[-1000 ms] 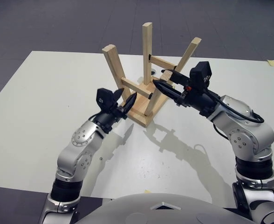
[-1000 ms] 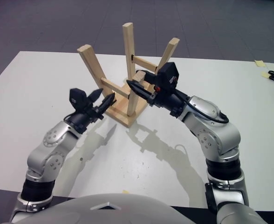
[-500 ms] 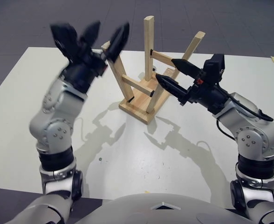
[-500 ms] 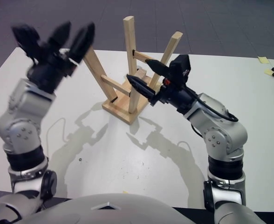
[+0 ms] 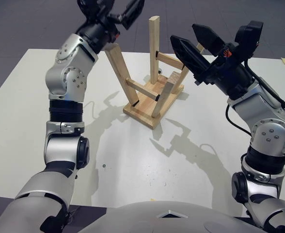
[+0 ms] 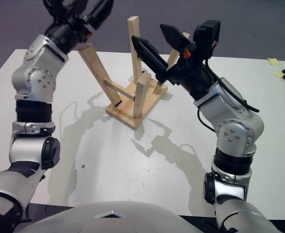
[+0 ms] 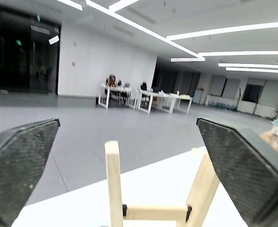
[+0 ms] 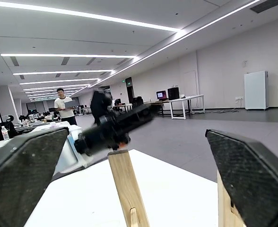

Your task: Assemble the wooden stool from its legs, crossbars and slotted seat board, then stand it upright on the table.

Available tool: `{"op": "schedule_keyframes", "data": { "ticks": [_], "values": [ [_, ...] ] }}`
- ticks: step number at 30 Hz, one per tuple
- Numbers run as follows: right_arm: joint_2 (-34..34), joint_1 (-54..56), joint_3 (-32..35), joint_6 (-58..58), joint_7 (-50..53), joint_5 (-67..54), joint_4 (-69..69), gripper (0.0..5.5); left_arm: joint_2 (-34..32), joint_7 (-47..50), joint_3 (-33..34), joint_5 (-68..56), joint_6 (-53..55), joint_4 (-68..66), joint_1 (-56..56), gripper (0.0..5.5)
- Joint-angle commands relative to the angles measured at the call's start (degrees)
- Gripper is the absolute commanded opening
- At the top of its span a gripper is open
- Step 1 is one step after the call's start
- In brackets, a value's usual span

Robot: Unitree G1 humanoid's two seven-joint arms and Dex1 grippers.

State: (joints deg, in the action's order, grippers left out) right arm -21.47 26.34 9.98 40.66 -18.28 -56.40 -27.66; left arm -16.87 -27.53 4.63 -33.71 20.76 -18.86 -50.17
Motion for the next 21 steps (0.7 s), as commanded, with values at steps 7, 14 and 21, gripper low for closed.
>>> {"op": "schedule_keyframes", "data": {
  "ticks": [7,14,21],
  "values": [
    [-1.71,-2.49,-2.32,2.02,1.29,4.14,0.46,5.39,4.31,2.18,0.87,-0.31,4.1,7.93,7.75,5.4],
    [0.16,-1.45,-1.42,0.14,1.23,4.78,1.28,5.39,4.03,5.79,5.99,-3.33,6.06,13.79,0.88,5.4],
    [3.37,3.97,1.16,-2.5,3.23,2.64,2.19,5.39,2.49,8.38,11.31,-7.78,7.61,17.31,-6.37,5.4]
  ]
}}
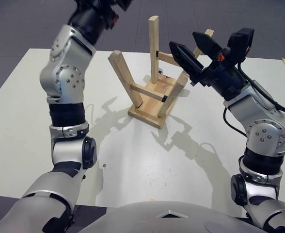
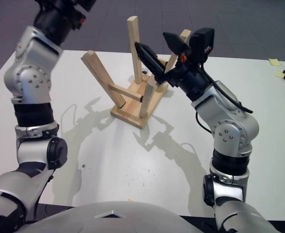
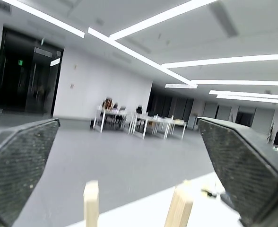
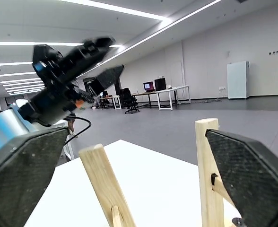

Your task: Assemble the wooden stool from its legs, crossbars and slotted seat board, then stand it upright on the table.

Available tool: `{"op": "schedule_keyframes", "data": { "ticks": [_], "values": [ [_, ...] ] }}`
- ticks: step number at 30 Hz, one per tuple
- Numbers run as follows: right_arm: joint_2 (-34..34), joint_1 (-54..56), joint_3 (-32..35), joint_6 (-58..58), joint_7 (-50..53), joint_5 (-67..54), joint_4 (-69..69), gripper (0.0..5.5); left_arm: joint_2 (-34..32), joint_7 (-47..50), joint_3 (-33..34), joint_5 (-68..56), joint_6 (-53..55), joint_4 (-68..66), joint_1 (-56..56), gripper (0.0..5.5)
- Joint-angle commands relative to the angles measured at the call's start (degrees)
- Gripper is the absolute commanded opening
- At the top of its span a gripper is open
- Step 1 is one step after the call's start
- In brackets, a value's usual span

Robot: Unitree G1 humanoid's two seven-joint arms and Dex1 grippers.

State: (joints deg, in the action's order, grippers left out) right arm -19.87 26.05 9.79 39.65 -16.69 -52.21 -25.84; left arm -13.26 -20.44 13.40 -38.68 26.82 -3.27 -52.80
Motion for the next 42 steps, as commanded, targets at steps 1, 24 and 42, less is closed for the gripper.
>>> {"op": "schedule_keyframes", "data": {
  "ticks": [1,24,42],
  "values": [
    [2.36,5.44,1.57,-2.0,2.16,-1.7,0.62,5.39,-1.12,1.22,2.57,-2.92,1.61,1.48,-3.85,5.4],
    [8.01,8.16,-1.27,-5.84,3.43,0.2,3.62,5.39,4.12,7.55,1.71,-8.02,7.5,10.12,9.86,5.4],
    [8.82,2.64,2.99,-5.64,6.7,-9.04,3.29,5.39,3.87,11.41,3.75,-8.93,7.45,13.38,13.98,5.4]
  ]
}}
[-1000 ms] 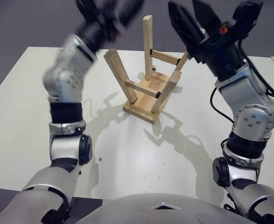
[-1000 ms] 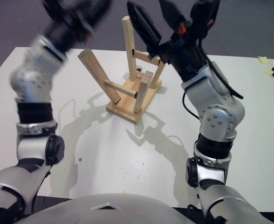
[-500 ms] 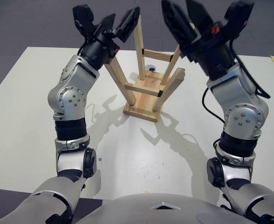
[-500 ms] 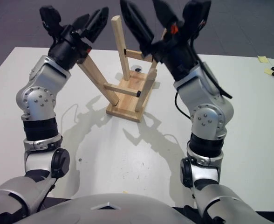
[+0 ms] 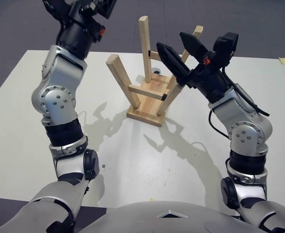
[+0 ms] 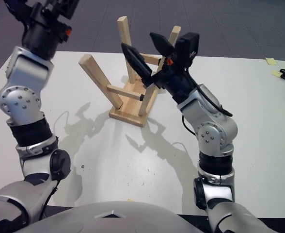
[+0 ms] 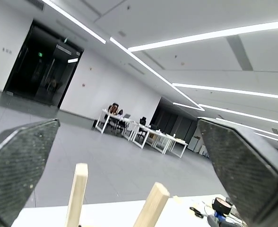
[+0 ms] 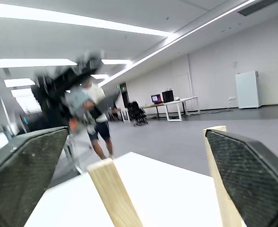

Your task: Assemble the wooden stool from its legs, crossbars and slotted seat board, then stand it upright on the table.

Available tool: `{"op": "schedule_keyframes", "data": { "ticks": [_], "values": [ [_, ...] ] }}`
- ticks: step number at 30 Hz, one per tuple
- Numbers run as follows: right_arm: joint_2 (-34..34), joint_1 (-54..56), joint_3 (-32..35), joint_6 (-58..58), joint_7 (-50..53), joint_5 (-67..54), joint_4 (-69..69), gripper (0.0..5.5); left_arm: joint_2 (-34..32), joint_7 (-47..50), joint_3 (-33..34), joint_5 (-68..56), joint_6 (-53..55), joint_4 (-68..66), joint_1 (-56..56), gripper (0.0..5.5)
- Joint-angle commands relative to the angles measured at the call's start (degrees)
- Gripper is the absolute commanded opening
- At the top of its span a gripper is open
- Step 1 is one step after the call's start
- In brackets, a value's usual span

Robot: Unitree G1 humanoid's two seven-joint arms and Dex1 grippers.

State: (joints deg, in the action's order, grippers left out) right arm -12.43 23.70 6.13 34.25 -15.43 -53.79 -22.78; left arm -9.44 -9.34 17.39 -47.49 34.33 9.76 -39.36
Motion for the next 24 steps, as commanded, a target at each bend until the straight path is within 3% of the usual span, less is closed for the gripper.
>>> {"op": "schedule_keyframes", "data": {
  "ticks": [1,4,7,10,14,19,24],
  "values": [
    [0.67,6.15,8.84,-0.55,6.89,-8.54,1.08,5.39,-0.33,0.35,0.31,-0.19,-0.36,0.35,0.39,5.4],
    [-4.73,4.8,10.15,0.2,6.95,-3.06,4.44,5.39,-2.59,0.74,2.99,-0.5,-1.14,0.98,-0.15,5.4],
    [-11.47,-0.62,2.73,0.64,6.09,10.88,7.71,5.39,-5.74,0.87,5.44,-0.11,-1.64,1.33,-1.17,5.4],
    [-12.72,-4.86,-4.67,-0.14,3.59,18.74,7.25,5.39,-7.2,0.56,5.61,0.12,-1.79,1.28,-1.32,5.4],
    [-13.93,-10.06,-9.07,4.75,-8.6,10.15,-3.38,5.39,-8.58,0.01,4.95,1.95,-2.41,0.2,0.53,5.4],
    [-16.6,-14.13,-7.05,8.61,-15.83,2.53,-7.99,5.39,-10.03,-0.54,5.89,2.7,-2.87,-0.78,1.71,5.4],
    [-23.82,-22.25,-6.17,10.62,-25.88,1.4,-6.43,5.39,-15.41,-4.21,8.23,3.0,-2.38,-1.12,4.43,5.4]
  ]
}}
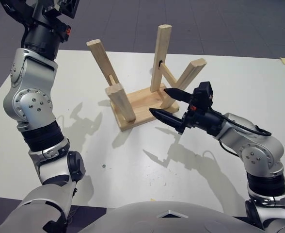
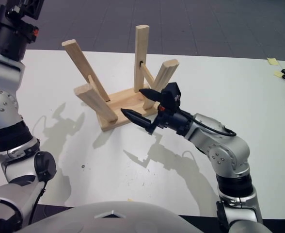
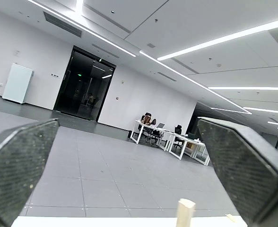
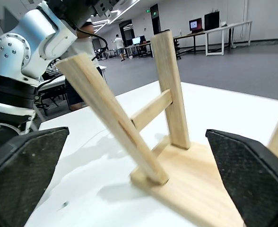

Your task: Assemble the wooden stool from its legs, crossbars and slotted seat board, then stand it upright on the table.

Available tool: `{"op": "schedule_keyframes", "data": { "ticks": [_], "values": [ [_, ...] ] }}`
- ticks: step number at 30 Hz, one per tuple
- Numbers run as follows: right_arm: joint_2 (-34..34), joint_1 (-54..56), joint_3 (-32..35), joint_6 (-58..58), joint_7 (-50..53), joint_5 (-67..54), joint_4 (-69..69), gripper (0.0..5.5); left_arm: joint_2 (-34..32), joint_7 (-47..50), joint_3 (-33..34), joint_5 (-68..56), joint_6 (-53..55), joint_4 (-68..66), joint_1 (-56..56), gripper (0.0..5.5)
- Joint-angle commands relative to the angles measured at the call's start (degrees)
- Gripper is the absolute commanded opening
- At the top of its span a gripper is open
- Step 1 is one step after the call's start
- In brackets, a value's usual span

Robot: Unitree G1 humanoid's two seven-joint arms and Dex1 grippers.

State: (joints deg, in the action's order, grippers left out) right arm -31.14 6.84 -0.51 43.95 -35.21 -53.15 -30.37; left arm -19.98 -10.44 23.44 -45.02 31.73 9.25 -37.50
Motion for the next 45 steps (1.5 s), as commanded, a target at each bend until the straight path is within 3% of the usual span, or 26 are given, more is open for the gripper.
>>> {"op": "schedule_keyframes", "data": {
  "ticks": [1,8,13,20,25,32,39,45],
  "values": [
    [-5.94,-6.3,0.84,0.5,-7.28,1.62,2.62,5.39,-6.6,-5.21,2.78,-0.16,0.9,-0.5,3.89,5.4],
    [-10.22,-4.89,4.24,-10.55,-13.18,13.67,18.23,5.39,-26.1,-33.46,3.17,-3.94,12.64,-3.09,23.93,5.4],
    [-10.67,2.39,2.08,-18.53,-20.0,20.92,30.02,5.39,-34.32,-47.14,-2.05,-3.53,16.25,-0.08,30.79,5.4],
    [-6.68,14.72,-3.23,-29.63,-28.38,29.65,47.33,5.39,-27.31,-45.04,-16.4,3.5,11.39,5.08,25.7,5.4],
    [-1.76,21.25,-5.5,-36.24,-31.08,33.9,56.8,5.39,-20.15,-41.72,-23.49,11.78,3.39,1.68,21.4,5.4],
    [3.22,22.12,-9.14,-35.82,-35.16,35.13,54.29,5.39,-20.86,-44.83,-25.26,17.79,-2.02,-5.26,20.66,5.4],
    [-1.27,13.04,-10.17,-27.93,-38.3,33.49,41.2,5.39,-19.69,-46.94,-26.24,18.96,-2.16,-6.77,20.8,5.4],
    [-0.01,13.02,-8.47,-30.86,-33.65,35.4,42.46,5.39,-19.03,-50.69,-27.3,20.35,-4.33,-12.49,15.5,5.4]
  ]
}}
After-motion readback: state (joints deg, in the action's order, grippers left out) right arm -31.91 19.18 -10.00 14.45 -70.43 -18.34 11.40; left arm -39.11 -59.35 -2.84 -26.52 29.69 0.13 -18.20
